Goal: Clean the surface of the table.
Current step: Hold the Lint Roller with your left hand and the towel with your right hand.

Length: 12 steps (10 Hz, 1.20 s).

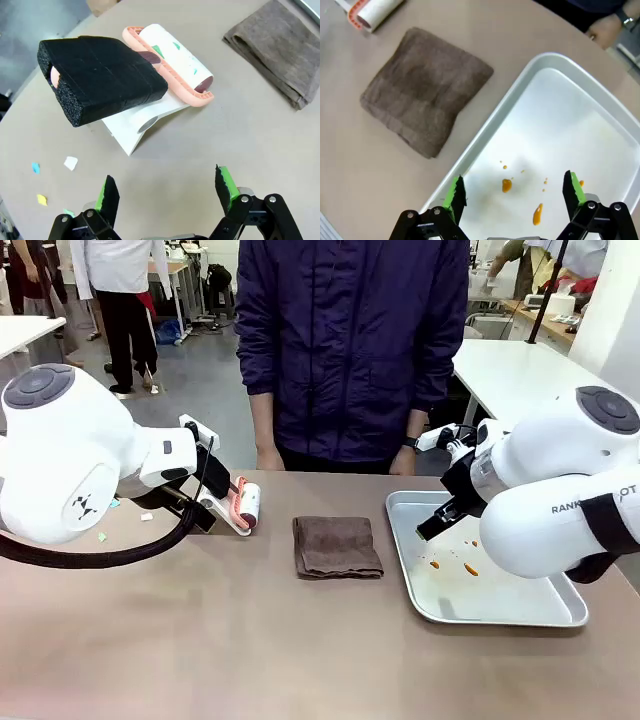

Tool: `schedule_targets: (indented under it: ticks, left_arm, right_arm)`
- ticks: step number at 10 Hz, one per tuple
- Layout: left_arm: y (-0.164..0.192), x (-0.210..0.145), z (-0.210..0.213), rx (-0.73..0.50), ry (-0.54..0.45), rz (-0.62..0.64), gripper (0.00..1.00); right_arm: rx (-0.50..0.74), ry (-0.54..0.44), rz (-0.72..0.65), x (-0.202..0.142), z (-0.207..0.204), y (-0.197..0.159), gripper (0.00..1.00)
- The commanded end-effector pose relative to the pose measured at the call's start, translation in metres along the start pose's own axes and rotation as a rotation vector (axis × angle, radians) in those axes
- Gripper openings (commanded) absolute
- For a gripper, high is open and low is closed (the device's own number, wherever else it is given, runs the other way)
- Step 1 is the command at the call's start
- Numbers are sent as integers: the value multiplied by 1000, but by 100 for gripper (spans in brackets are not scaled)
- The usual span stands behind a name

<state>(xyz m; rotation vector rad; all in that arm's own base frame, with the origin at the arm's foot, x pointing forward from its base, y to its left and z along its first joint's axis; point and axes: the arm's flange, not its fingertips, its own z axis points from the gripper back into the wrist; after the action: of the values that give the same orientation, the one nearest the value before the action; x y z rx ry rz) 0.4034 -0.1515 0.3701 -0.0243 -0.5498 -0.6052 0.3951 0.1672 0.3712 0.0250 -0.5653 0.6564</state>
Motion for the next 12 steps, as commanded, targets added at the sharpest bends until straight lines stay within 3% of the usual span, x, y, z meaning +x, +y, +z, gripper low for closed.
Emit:
schedule_targets:
  ticks: [1, 12]
  left_arm:
    - [0, 0, 0, 0, 0, 0, 100]
    - [0, 0, 0, 0, 0, 0, 100]
  right_arm:
    - [0, 0, 0, 0, 0, 0, 100]
    - [0, 0, 0, 0, 0, 0, 100]
